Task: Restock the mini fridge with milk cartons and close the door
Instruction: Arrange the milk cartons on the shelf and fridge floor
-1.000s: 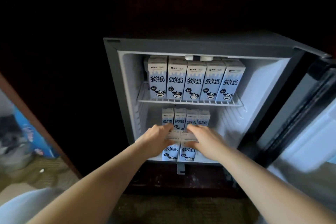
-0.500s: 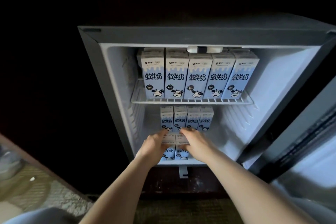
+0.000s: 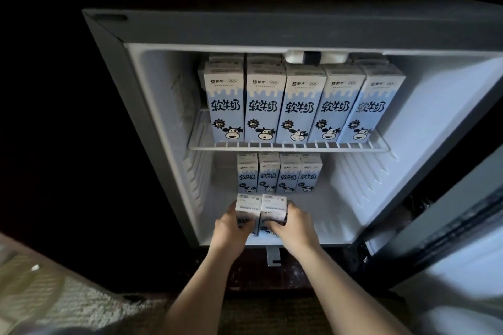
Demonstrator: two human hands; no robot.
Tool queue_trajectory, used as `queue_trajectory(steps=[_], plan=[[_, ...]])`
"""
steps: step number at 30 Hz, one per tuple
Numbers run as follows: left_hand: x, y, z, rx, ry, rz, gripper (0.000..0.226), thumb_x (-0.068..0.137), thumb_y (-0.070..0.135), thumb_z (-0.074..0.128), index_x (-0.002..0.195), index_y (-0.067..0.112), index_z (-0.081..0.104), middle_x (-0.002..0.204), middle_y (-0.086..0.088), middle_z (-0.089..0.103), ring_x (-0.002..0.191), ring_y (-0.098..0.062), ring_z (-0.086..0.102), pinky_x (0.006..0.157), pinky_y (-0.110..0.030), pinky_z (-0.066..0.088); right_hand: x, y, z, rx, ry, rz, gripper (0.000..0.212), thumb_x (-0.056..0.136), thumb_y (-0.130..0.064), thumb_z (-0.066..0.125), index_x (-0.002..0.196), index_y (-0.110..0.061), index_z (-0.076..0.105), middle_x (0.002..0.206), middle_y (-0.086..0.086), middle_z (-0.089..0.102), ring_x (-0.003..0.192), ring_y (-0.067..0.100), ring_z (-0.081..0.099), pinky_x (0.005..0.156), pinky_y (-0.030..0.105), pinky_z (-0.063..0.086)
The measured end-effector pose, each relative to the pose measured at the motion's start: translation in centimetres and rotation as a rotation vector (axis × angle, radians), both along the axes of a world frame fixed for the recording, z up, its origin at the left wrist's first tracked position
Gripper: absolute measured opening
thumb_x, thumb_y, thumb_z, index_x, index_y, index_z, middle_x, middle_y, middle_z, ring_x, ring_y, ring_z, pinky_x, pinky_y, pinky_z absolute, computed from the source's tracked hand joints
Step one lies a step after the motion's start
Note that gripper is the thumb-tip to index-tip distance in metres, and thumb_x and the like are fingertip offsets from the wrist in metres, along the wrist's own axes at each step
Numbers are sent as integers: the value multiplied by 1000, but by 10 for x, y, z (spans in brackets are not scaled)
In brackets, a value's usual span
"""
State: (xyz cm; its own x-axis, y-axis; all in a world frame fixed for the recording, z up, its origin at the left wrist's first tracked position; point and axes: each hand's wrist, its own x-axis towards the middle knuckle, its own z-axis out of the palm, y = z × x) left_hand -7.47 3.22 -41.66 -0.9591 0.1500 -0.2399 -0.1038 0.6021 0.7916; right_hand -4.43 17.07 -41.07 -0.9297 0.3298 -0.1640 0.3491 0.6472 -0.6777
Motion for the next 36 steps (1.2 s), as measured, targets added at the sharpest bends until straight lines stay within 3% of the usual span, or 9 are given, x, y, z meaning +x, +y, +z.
queue_trajectory(steps=[4,10,14,19,26,30,36], plan=[[0,2,-7,-19,-16,1,46,88,17,61,131,19,45,114,-3,66,108,-22,59,86,-25,43,1,-6,-20,68,-30,-9,36,85,-24,68,115,-9,57,111,6,68,100,23,65,80,29,52],[-3,6,-16,10,-13,10,57,90,14,58,141,21,32,120,-3,63,110,-23,58,86,-26,44,-8,-3,-26,108,14,8,31,89,-24,63,116,-11,55,104,6,69,87,22,66,66,24,46],[-14,12,-21,39,0,54,57,92,13,56,143,20,31,117,-1,62,95,-16,58,79,-24,44,-17,-1,-26,97,35,4,30,91,-27,61,116,-12,53,100,8,69,88,26,65,62,24,37],[-25,19,-19,83,17,79,59,93,13,54,145,20,28,129,0,56,115,-21,55,85,-21,37,-29,2,-28,67,73,-16,32,90,-22,61,119,-10,53,89,10,67,81,26,63,62,24,35],[-37,29,-21,143,19,123,60,93,5,51,146,19,26,134,-1,52,121,-19,50,88,-19,36,-47,3,-42,61,121,-54,31,89,-16,61,118,-8,54,103,11,69,93,27,66,72,32,51],[-44,35,-24,147,22,140,61,94,6,49,147,20,23,136,-3,51,120,-22,51,88,-23,38,-56,5,-50,40,142,-89,24,91,-13,58,114,-6,57,90,11,69,84,26,66,63,27,42],[-55,40,-29,157,2,152,56,93,3,49,143,17,31,132,-3,54,119,-20,51,85,-20,35,-62,6,-58,39,172,-124,13,93,-14,52,99,-4,60,85,11,67,79,26,64,66,34,51]])
